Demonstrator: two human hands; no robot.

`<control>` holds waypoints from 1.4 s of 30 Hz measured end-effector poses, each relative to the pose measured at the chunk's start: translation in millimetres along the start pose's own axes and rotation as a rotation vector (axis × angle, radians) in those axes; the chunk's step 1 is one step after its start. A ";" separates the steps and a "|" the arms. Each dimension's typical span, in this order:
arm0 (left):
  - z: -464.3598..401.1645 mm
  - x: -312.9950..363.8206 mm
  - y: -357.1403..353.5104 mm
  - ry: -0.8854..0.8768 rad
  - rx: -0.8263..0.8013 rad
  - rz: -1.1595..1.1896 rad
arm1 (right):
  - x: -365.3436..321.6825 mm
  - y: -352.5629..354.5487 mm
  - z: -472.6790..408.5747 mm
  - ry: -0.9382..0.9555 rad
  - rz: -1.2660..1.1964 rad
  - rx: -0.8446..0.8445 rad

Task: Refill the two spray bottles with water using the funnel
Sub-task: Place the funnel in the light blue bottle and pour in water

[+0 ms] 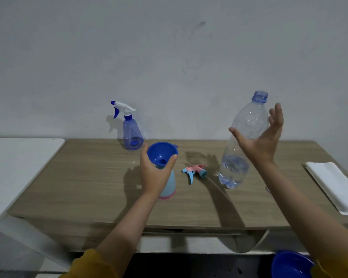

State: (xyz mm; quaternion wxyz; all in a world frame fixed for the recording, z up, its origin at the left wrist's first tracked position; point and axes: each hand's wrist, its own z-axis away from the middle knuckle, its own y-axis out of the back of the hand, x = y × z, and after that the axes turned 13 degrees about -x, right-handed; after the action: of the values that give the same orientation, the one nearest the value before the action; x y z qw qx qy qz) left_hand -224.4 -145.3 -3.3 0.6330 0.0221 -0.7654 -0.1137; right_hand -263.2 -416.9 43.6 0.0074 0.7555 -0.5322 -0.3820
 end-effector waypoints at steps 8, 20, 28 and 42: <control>0.3 -1.2 6.1 -0.016 -0.011 -0.035 | -1.9 -5.2 -23.7 0.017 -0.010 -0.106; 1.2 -0.8 10.0 -0.035 -0.083 -0.068 | -56.2 2.4 -46.9 0.350 -0.070 -0.596; 3.9 0.6 19.2 -0.069 -0.166 -0.069 | -89.8 -3.7 -10.5 0.262 -0.205 -1.043; 2.7 1.2 27.4 -0.098 -0.215 -0.018 | -104.1 -15.8 -6.1 0.229 0.205 -1.383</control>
State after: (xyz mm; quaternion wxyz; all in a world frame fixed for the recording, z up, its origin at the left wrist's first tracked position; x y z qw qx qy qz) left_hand -224.2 -118.4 3.0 0.5923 -0.0446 -0.7787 -0.2019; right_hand -261.8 -328.2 100.6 0.5774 0.5590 -0.2318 -0.5481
